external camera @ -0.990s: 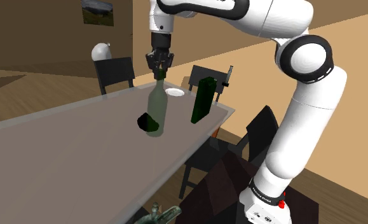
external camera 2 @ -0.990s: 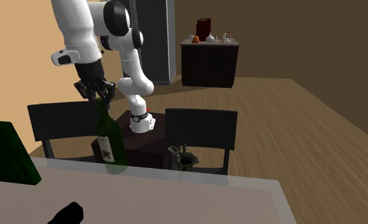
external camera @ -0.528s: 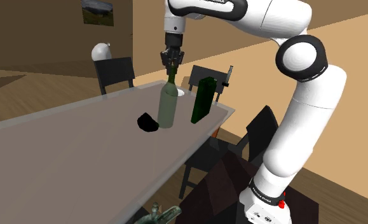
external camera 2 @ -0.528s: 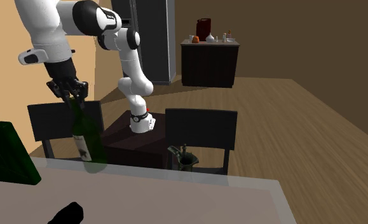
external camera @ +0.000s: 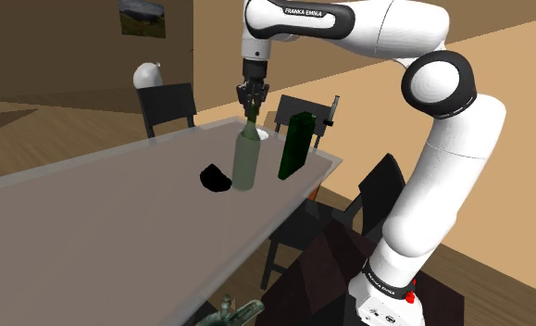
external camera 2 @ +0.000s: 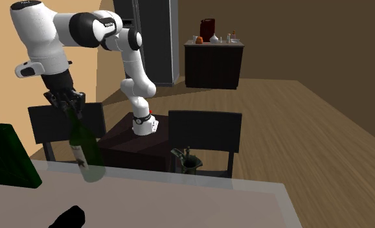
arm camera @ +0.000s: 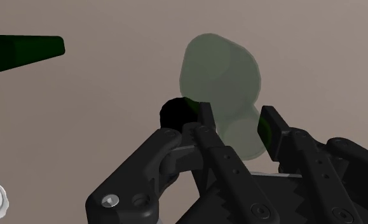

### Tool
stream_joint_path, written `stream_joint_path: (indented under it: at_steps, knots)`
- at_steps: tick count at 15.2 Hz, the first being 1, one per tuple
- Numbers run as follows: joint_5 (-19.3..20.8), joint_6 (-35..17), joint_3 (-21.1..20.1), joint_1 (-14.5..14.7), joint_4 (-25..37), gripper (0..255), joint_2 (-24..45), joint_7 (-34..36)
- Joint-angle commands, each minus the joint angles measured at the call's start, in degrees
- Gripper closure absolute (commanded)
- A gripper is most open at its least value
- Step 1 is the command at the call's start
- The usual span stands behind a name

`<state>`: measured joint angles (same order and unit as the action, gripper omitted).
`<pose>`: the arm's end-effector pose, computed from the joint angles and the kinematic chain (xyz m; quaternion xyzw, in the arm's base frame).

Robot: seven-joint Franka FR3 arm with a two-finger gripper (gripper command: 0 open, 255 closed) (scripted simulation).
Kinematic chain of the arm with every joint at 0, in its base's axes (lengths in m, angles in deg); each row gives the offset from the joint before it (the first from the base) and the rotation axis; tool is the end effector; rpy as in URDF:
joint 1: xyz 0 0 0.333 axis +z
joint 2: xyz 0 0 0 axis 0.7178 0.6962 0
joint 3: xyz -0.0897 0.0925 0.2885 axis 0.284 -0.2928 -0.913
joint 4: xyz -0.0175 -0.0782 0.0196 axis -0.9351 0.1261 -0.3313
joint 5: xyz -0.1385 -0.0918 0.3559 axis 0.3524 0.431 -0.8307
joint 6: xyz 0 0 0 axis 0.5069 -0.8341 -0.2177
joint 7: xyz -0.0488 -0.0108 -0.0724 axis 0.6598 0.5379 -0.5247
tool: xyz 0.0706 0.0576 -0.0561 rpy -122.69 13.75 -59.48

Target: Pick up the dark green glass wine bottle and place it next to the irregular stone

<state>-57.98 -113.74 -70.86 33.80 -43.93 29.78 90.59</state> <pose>0.5779 0.0341 0.5930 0.9990 0.0216 -0.0383 0.0015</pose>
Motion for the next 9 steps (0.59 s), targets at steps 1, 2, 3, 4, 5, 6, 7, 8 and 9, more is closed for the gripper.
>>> stream_joint_path:
  at_steps: [1, 2, 3, 4, 5, 6, 7, 8, 9]
  knots:
    - [-0.2, -1.8, 0.0, -0.1, -2.4, 255, -0.7, 0.0]
    - [-0.2, -2.6, 0.0, -0.1, -3.4, 255, -0.8, -0.1]
    - [-0.3, -3.4, 0.1, -0.1, -4.3, 255, -0.9, -0.1]
    - [-0.3, -4.2, 0.1, -0.1, -5.2, 255, -1.0, -0.1]
    - [-0.3, -5.0, 0.1, -0.2, -6.1, 255, -1.1, -0.1]
    - [-0.3, -5.8, 0.1, -0.2, -7.0, 255, -1.2, -0.1]
    - [-0.3, -6.6, 0.1, -0.2, -7.8, 255, -1.3, -0.1]
    - [-0.4, -7.4, 0.1, -0.2, -8.7, 255, -1.3, -0.2]
    - [-0.4, -8.2, 0.1, -0.2, -9.5, 255, -1.4, -0.2]
